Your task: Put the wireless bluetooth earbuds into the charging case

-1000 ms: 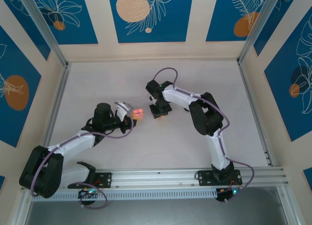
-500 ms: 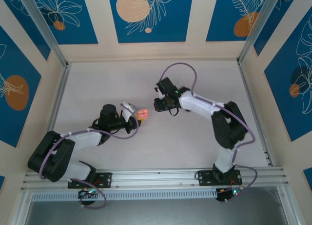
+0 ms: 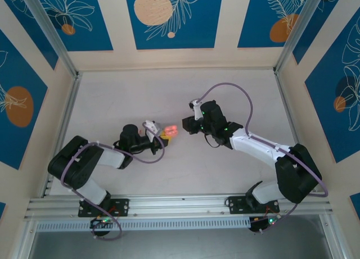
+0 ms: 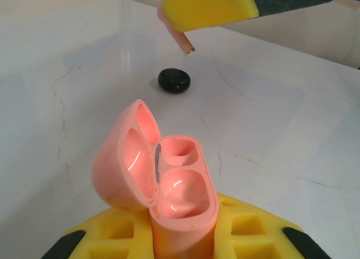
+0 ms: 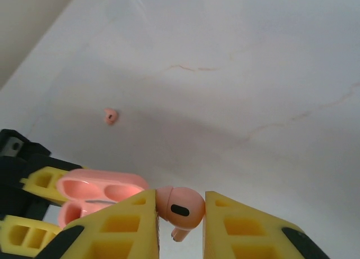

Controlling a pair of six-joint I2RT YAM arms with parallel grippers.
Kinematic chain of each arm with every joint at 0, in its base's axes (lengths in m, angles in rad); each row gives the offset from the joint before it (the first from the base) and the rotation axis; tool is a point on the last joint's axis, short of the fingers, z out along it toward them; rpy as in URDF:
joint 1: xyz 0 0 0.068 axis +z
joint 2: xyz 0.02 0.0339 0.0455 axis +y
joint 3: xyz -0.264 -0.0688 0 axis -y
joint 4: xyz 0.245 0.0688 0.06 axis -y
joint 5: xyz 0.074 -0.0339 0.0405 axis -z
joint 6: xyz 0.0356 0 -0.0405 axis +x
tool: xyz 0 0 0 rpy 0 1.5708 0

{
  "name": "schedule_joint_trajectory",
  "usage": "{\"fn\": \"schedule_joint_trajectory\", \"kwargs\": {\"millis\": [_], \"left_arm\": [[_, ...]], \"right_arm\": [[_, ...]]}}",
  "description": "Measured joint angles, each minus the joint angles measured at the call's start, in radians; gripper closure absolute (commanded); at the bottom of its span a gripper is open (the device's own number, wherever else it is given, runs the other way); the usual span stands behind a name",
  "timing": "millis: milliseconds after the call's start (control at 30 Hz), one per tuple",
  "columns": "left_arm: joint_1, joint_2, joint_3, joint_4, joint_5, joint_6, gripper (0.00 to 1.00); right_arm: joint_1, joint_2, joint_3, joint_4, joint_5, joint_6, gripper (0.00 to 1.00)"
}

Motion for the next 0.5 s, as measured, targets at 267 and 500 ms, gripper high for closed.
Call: {"fn": "schedule_joint_trajectory", "kwargs": {"millis": [267, 500], "left_arm": [[-0.001, 0.014, -0.001, 0.063, 0.0, -0.018, 0.8], [-0.001, 0.014, -0.001, 0.087, 0.004, -0.033, 0.8]], "right_arm": [[0.031, -0.013, -0.046, 0.07, -0.065, -0.041, 0.78], [0.043, -0.019, -0.052, 0.092, -0.069, -0.065, 0.78]]}}
